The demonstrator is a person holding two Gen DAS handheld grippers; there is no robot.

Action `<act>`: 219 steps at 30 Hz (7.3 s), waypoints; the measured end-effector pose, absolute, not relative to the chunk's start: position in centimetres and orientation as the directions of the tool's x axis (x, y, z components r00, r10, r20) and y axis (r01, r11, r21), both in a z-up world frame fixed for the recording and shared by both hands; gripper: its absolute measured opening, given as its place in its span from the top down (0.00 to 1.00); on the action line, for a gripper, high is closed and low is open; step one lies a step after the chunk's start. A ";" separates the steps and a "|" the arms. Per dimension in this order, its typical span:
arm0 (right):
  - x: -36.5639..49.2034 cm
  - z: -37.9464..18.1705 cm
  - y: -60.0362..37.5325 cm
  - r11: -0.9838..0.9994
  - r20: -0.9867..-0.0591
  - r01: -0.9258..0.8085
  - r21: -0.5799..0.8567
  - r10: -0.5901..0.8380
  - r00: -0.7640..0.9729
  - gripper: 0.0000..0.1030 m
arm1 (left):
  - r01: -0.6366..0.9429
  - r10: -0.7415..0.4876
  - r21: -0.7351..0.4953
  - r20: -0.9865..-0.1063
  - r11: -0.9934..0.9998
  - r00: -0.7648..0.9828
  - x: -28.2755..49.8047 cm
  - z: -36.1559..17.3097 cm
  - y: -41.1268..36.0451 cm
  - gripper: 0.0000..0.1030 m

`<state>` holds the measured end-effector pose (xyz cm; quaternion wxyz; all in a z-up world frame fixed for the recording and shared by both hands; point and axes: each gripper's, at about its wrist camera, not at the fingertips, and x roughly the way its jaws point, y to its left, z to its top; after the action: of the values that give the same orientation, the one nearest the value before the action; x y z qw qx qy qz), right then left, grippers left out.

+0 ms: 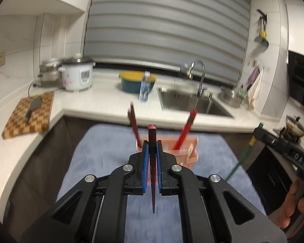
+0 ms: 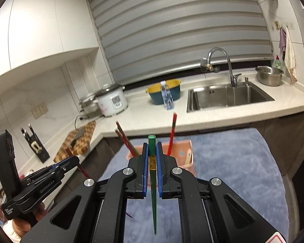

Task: Organize utensils

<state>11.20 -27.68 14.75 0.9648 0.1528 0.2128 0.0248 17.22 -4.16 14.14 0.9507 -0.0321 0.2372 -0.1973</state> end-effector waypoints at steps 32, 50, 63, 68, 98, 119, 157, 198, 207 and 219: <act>26.9 9.7 -28.6 0.936 -0.483 0.102 0.338 0.079 0.872 0.93 | 0.308 -0.376 -0.220 -0.462 0.926 0.803 29.9 11.0 -6.8 0.93; 26.6 8.5 -28.8 0.938 -0.518 0.127 0.322 0.062 0.853 0.87 | 0.275 -0.348 -0.216 -0.498 0.937 0.794 29.5 9.2 -6.7 0.75; 22.3 9.4 -28.1 0.951 -0.508 0.118 0.286 0.046 0.860 0.69 | 0.264 -0.322 -0.185 -0.471 0.946 0.821 25.5 10.3 -6.1 0.37; 19.1 9.6 -27.4 0.958 -0.512 0.106 0.266 0.047 0.858 0.54 | 0.237 -0.294 -0.176 -0.469 0.955 0.833 22.9 10.4 -5.6 0.19; 7.7 6.5 -24.5 0.976 -0.606 0.177 0.128 -0.064 0.793 0.18 | 0.151 -0.111 0.018 -0.587 0.988 0.802 12.6 6.5 -6.0 0.07; 5.1 5.8 -23.6 0.977 -0.613 0.202 0.063 -0.122 0.781 0.06 | 0.148 -0.087 0.052 -0.603 0.988 0.793 10.3 5.8 -5.9 0.07; 4.3 5.1 -23.8 0.975 -0.631 0.216 0.045 -0.140 0.763 0.06 | 0.100 -0.034 0.070 -0.623 0.993 0.781 10.1 5.1 -5.3 0.07; 4.3 4.9 -23.8 0.976 -0.632 0.215 0.037 -0.143 0.762 0.06 | 0.103 -0.029 0.081 -0.629 0.991 0.777 9.8 4.5 -5.4 0.07; 4.3 4.8 -23.8 0.976 -0.632 0.215 0.035 -0.145 0.761 0.06 | 0.102 -0.028 0.081 -0.630 0.991 0.776 9.8 4.4 -5.5 0.07; 4.4 4.8 -23.8 0.976 -0.636 0.213 0.035 -0.143 0.758 0.06 | 0.107 -0.031 0.079 -0.642 0.991 0.766 10.3 4.0 -5.6 0.07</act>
<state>4.36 -23.79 4.75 0.9361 0.0528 0.3345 -0.0951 10.33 -5.64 4.02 0.9381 0.0556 0.3399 -0.0367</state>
